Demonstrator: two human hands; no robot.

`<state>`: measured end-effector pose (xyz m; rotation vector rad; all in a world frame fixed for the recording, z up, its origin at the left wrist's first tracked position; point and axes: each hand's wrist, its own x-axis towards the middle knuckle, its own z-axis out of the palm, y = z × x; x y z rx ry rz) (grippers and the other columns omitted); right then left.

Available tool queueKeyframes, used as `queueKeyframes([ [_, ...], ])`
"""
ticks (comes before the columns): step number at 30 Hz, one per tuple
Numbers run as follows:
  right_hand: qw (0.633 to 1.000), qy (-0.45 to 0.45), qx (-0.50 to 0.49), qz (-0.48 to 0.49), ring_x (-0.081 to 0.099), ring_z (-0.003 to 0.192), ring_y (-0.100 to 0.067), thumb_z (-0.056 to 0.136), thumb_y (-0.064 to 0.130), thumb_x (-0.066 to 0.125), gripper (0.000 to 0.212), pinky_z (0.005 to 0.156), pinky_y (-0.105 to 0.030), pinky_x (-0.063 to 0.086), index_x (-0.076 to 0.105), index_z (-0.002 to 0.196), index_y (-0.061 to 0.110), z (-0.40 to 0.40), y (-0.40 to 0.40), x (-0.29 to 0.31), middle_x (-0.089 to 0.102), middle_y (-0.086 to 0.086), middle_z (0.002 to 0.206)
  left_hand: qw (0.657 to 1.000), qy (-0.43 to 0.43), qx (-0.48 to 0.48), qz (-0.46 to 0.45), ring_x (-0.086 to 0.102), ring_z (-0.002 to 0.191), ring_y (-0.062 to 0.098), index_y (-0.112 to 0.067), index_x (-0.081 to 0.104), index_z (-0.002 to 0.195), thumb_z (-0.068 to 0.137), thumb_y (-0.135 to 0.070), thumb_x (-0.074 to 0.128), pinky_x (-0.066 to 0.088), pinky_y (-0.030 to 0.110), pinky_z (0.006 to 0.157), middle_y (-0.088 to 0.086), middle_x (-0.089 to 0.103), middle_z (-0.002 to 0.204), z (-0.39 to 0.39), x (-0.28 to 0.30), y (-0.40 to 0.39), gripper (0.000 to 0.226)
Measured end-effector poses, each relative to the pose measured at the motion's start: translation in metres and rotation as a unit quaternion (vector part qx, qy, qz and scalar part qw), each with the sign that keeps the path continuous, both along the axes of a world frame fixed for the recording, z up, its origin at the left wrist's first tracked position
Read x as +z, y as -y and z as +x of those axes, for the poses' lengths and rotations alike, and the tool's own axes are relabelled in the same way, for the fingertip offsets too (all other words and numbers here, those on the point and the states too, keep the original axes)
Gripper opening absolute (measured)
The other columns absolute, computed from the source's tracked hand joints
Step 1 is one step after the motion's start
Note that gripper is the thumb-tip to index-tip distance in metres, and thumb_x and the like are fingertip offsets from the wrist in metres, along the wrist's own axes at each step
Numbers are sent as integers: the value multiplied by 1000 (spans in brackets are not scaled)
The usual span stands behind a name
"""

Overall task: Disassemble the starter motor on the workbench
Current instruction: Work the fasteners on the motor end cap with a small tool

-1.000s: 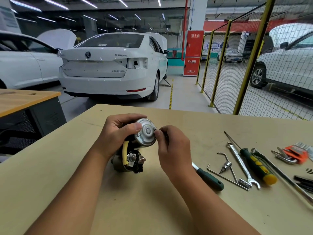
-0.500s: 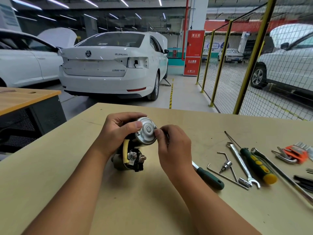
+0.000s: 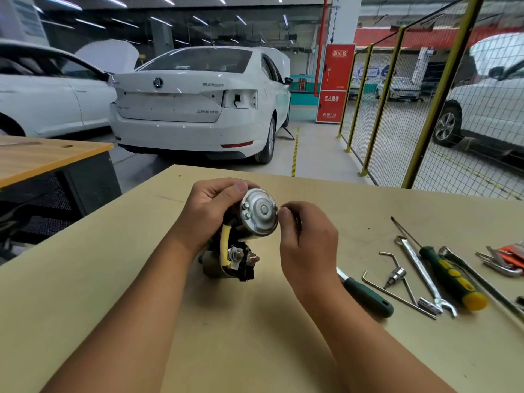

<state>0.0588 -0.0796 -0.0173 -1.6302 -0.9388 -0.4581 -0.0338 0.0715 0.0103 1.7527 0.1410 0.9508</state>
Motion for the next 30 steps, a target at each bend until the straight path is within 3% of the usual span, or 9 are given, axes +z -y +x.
queueKeyframes([
  [3, 999, -38, 8, 17, 49, 73, -11, 95, 13, 68, 11, 66, -9, 35, 67, 84, 10, 3, -3, -1, 61, 4, 75, 1000, -9, 10, 23, 75, 91, 20, -11, 81, 100, 103, -28, 55, 58, 27, 80, 9, 80, 95, 2, -2, -1, 31],
  [8, 999, -18, -36, 17, 49, 71, -12, 92, 4, 66, 8, 63, -15, 31, 66, 85, 9, 2, -6, -6, 59, 5, 77, 989, -75, 92, 85, 72, 90, 33, -14, 81, 93, 101, -53, 45, 59, 49, 86, 12, 77, 87, 11, -7, -2, 53],
  [10, 998, -44, -39, 13, 50, 73, -12, 93, 4, 65, 8, 66, -11, 33, 68, 87, 8, 1, -6, -9, 59, 5, 79, 978, -89, 130, 138, 71, 87, 32, -16, 79, 90, 99, -59, 40, 56, 51, 83, 9, 76, 83, 13, -9, -1, 58],
  [13, 995, -93, -28, 25, 52, 74, -9, 93, 4, 65, 12, 66, -12, 34, 68, 88, 15, -1, -4, -12, 63, 7, 79, 966, -94, 165, 176, 70, 84, 27, -20, 77, 87, 99, -58, 38, 55, 49, 81, 1, 75, 78, 16, -8, 1, 56],
  [17, 991, -117, -7, 66, 61, 86, 3, 88, -1, 66, 30, 68, -9, 41, 61, 95, 29, -7, -3, -7, 65, 17, 84, 965, -84, 168, 181, 67, 78, 32, -12, 75, 79, 97, -60, 38, 54, 52, 76, 6, 70, 71, 19, -8, 0, 63],
  [20, 990, -122, 0, 69, 61, 88, 4, 89, 2, 67, 28, 73, -12, 44, 63, 95, 29, -9, -1, -5, 65, 21, 86, 970, -71, 162, 166, 68, 78, 33, -14, 76, 77, 99, -54, 42, 55, 53, 76, 9, 70, 70, 17, -8, 0, 56],
  [24, 994, -45, 4, 95, 60, 83, -5, 91, 20, 69, 4, 71, -16, 44, 72, 94, 19, -16, 0, -1, 63, 5, 87, 973, -65, 161, 153, 64, 73, 37, -11, 74, 76, 100, -49, 44, 54, 54, 73, 13, 66, 67, 16, -7, 0, 54],
  [26, 996, 5, 20, 85, 57, 75, -8, 88, 26, 72, 12, 68, -14, 41, 74, 91, 15, -22, -1, 3, 60, 1, 84, 973, -66, 154, 157, 60, 70, 39, -7, 70, 74, 100, -49, 44, 52, 55, 70, 16, 63, 66, 16, -6, 1, 56],
  [30, 996, 65, 15, 55, 47, 71, -6, 85, 14, 73, 7, 68, -8, 35, 69, 82, 10, -26, -5, 7, 58, 1, 80, 971, -70, 154, 169, 57, 68, 40, 0, 65, 72, 100, -49, 45, 51, 55, 68, 18, 59, 66, 15, -6, 4, 60],
])
